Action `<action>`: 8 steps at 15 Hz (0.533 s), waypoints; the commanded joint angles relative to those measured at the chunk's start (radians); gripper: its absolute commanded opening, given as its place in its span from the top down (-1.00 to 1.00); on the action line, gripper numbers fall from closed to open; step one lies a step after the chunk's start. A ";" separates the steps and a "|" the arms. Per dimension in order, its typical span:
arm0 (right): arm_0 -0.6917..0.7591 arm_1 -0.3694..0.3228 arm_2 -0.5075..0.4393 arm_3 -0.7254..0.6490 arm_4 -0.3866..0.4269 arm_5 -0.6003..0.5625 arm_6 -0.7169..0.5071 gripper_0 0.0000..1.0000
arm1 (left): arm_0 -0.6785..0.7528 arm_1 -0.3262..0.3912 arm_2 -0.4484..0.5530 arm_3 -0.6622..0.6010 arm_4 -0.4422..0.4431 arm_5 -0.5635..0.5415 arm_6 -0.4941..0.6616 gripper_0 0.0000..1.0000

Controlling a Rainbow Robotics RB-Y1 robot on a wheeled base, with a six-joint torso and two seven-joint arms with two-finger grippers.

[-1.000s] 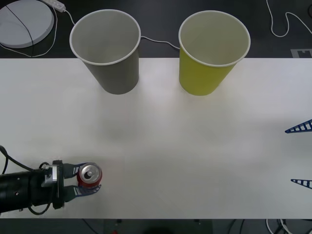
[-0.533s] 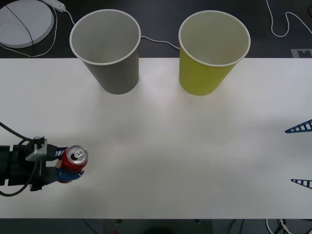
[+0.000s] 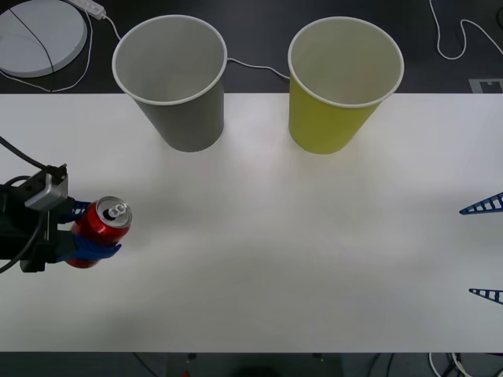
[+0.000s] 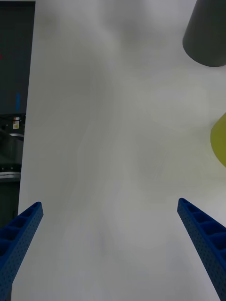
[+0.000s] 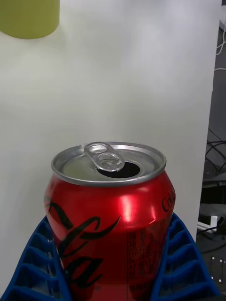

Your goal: Put the can into the green bin and the plastic bottle into the gray bin

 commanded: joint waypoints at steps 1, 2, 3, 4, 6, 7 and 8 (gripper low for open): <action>0.000 0.000 0.000 0.000 0.000 0.000 0.000 -1.00 | -0.106 0.015 0.001 -0.008 -0.043 -0.040 0.141 1.00; 0.000 0.000 0.000 0.000 0.000 0.000 0.000 -1.00 | -0.140 0.021 0.001 -0.008 -0.060 -0.058 0.184 1.00; 0.000 0.000 0.000 0.000 0.000 0.000 0.000 -1.00 | -0.187 0.030 -0.004 -0.023 -0.089 -0.068 0.241 1.00; 0.000 0.000 0.000 0.000 0.000 0.000 0.000 -1.00 | -0.222 0.044 -0.021 -0.034 -0.098 -0.068 0.287 1.00; 0.000 0.000 0.000 0.000 0.000 0.000 0.000 -1.00 | -0.302 0.090 -0.088 -0.066 -0.095 -0.068 0.390 1.00; 0.000 0.000 0.000 0.000 0.000 0.000 0.000 -1.00 | -0.342 0.109 -0.119 -0.072 -0.086 -0.068 0.433 1.00; 0.000 0.000 0.000 0.000 0.000 0.000 0.000 -1.00 | -0.385 0.118 -0.149 -0.074 -0.073 -0.068 0.473 0.99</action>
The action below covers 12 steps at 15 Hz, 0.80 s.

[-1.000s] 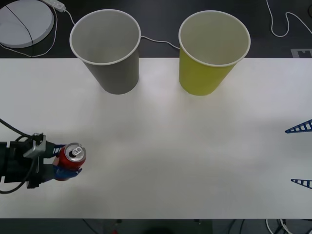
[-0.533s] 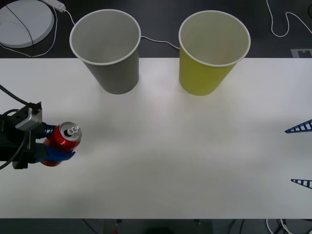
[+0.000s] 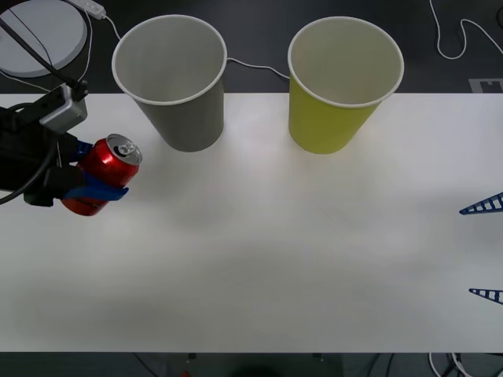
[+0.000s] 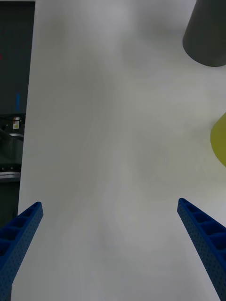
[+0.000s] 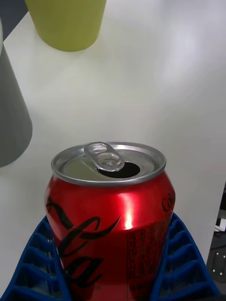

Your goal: Put the can into the green bin and the plastic bottle into the gray bin

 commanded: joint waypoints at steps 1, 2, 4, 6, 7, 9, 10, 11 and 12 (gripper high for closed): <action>0.000 0.000 0.000 0.000 0.000 0.000 0.000 -1.00 | -0.140 0.026 -0.096 -0.007 0.025 0.000 0.125 0.99; 0.000 0.000 0.000 0.000 0.000 0.000 0.000 -1.00 | -0.209 0.030 -0.150 -0.007 0.023 0.000 0.181 0.99; 0.000 0.000 0.000 0.000 0.000 0.000 0.000 -1.00 | -0.352 0.060 -0.260 -0.004 0.034 0.000 0.279 0.99; 0.000 0.000 0.000 0.000 0.000 0.000 0.000 -1.00 | -0.487 0.090 -0.367 0.011 0.062 0.000 0.336 0.98; 0.000 0.000 0.000 0.000 0.000 0.000 0.000 -1.00 | -0.553 0.103 -0.423 0.030 0.079 0.000 0.357 0.97; 0.000 0.000 0.000 0.000 0.000 0.000 0.000 -1.00 | -0.692 0.112 -0.521 0.091 0.119 0.000 0.388 0.96; 0.000 0.000 0.000 0.000 0.000 0.000 0.000 -1.00 | -0.769 0.112 -0.582 0.130 0.125 0.000 0.408 0.96; 0.000 0.000 0.000 0.000 0.000 0.000 0.000 -1.00 | -0.846 0.106 -0.640 0.163 0.132 0.000 0.428 0.95; 0.000 0.000 0.000 0.000 0.000 0.000 0.000 -1.00 | -0.904 0.099 -0.683 0.197 0.137 0.000 0.434 0.95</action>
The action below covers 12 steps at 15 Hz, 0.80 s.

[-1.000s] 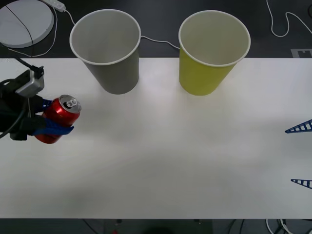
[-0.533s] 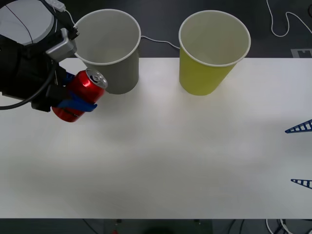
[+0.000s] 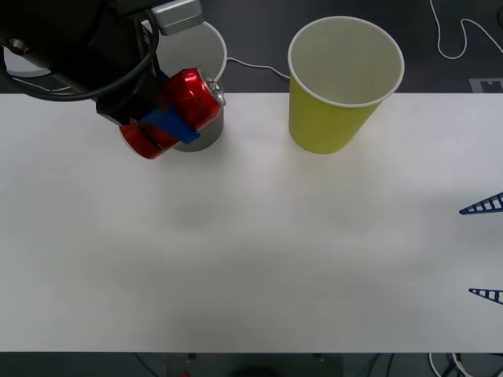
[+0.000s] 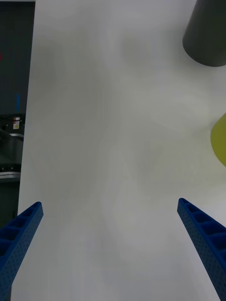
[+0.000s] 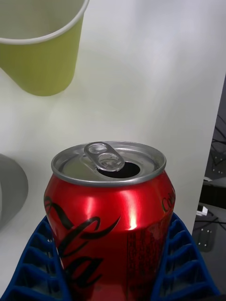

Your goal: Put the can into the green bin and the plastic bottle into the gray bin

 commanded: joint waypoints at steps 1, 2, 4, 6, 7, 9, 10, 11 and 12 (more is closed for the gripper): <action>0.000 0.000 0.000 0.000 0.000 0.000 0.000 -1.00 | -0.161 -0.021 -0.120 0.092 0.017 0.008 0.027 0.94; 0.000 0.000 0.000 0.000 0.000 0.000 0.000 -1.00 | -0.213 -0.050 -0.143 0.143 0.018 0.014 0.027 0.95; 0.000 0.000 0.000 0.000 0.000 0.000 0.000 -1.00 | -0.264 -0.122 -0.146 0.236 0.008 0.017 0.029 0.94; 0.000 0.000 0.000 0.000 0.000 0.000 0.000 -1.00 | -0.305 -0.202 -0.147 0.316 -0.035 0.023 0.029 0.95; 0.000 0.000 0.000 0.000 0.000 0.000 0.000 -1.00 | -0.325 -0.246 -0.147 0.350 -0.074 0.026 0.029 0.94; 0.000 0.000 0.000 0.000 0.000 0.000 0.000 -1.00 | -0.362 -0.335 -0.147 0.428 -0.147 0.031 0.030 0.93; 0.000 0.000 0.000 0.000 0.000 0.000 0.000 -1.00 | -0.383 -0.380 -0.149 0.479 -0.187 0.042 0.030 0.93; 0.000 0.000 0.000 0.000 0.000 0.000 0.000 -1.00 | -0.406 -0.427 -0.149 0.538 -0.219 0.059 0.030 0.93; 0.000 0.000 0.000 0.000 0.000 0.000 0.000 -1.00 | -0.425 -0.467 -0.149 0.586 -0.249 0.077 0.030 0.93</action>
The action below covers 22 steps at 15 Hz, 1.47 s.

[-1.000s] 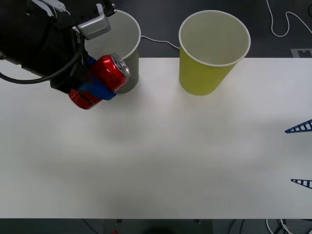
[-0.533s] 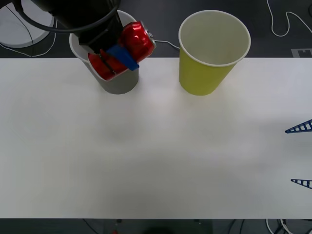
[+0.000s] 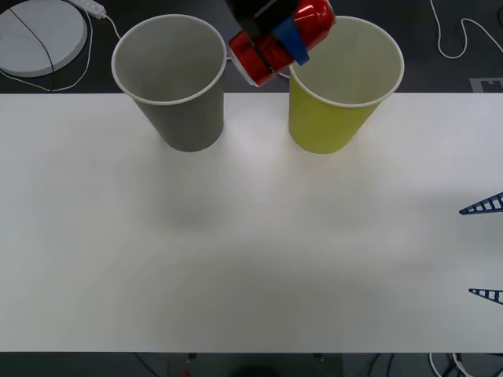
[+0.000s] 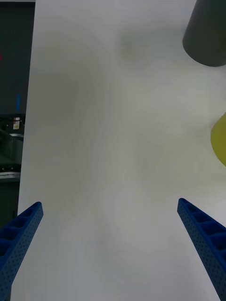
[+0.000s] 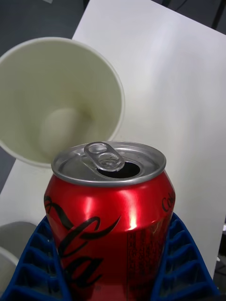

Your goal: Put the can into the green bin and the plastic bottle into the gray bin

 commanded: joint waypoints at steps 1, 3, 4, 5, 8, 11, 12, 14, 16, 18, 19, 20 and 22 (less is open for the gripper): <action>0.000 0.000 0.000 0.000 0.000 0.000 0.000 -1.00 | -0.062 -0.119 -0.006 0.151 -0.086 0.058 0.000 0.94; 0.000 0.000 0.000 0.000 0.000 0.000 0.000 -1.00 | -0.137 -0.189 -0.063 0.276 -0.123 0.124 0.000 0.93; 0.000 0.000 0.000 0.000 0.000 0.000 0.000 -1.00 | -0.192 -0.232 -0.104 0.369 -0.123 0.173 0.000 0.92; 0.000 0.000 0.000 0.000 0.000 0.000 0.000 -1.00 | -0.235 -0.275 -0.129 0.453 -0.123 0.215 -0.002 0.93; 0.000 0.000 0.000 0.000 0.000 0.000 0.000 -1.00 | -0.298 -0.375 -0.141 0.624 -0.135 0.314 -0.002 0.92; 0.000 0.000 0.000 0.000 0.000 0.000 0.000 -1.00 | -0.309 -0.436 -0.141 0.731 -0.166 0.409 -0.002 0.89; 0.000 0.000 0.000 0.000 0.000 0.000 0.000 -1.00 | -0.309 -0.445 -0.140 0.762 -0.166 0.442 -0.006 0.89; 0.000 0.000 0.000 0.000 0.000 0.000 0.000 -1.00 | -0.309 -0.456 -0.141 0.819 -0.164 0.471 -0.035 0.88; 0.000 0.000 0.000 0.000 0.000 0.000 0.000 -1.00 | -0.309 -0.456 -0.141 0.855 -0.157 0.482 -0.078 0.87; 0.000 0.000 0.000 0.000 0.000 0.000 0.000 -1.00 | -0.309 -0.456 -0.140 0.858 -0.152 0.478 -0.080 0.86; 0.000 0.000 0.000 0.000 0.000 0.000 0.000 -1.00 | -0.309 -0.456 -0.140 0.858 -0.152 0.474 -0.080 0.83; 0.000 0.000 0.000 0.000 0.000 0.000 0.000 -1.00 | -0.309 -0.456 -0.140 0.858 -0.151 0.474 -0.080 0.72; 0.000 0.000 0.000 0.000 0.000 0.000 0.000 -1.00 | -0.309 -0.456 -0.141 0.860 -0.148 0.471 -0.078 0.15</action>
